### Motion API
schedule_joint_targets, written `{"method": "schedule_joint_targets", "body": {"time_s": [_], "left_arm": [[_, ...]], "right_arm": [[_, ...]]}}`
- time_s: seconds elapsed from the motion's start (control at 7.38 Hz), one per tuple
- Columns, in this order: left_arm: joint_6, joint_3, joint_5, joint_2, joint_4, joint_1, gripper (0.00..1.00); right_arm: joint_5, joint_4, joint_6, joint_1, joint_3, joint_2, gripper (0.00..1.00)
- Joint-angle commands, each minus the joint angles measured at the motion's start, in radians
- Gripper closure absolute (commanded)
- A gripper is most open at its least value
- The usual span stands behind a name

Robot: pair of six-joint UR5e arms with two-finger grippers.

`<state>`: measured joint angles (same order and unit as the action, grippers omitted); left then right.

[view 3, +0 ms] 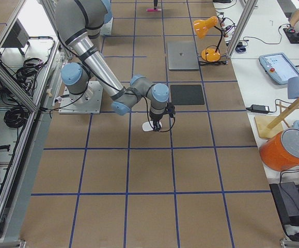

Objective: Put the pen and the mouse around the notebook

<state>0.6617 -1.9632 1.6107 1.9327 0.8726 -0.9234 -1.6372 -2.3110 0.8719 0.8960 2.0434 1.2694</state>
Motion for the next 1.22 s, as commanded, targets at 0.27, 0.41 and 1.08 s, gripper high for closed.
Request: {"method": "schedule_joint_targets", "body": {"time_s": [0.27, 0.41, 1.08], "left_arm": [[0.003, 0.004, 0.012, 0.02, -0.006, 0.0, 0.32], [-0.001, 0.004, 0.012, 0.022, -0.004, 0.0, 0.4], [-0.004, 0.003, 0.014, 0.023, 0.003, 0.0, 1.0]], "right_arm": [[0.008, 0.141, -0.339, 0.247, -0.182, 0.059, 0.86], [0.045, 0.151, -0.478, 0.317, -0.221, 0.029, 0.86], [0.109, 0.137, -0.757, 0.517, -0.453, -0.249, 0.84]]}}
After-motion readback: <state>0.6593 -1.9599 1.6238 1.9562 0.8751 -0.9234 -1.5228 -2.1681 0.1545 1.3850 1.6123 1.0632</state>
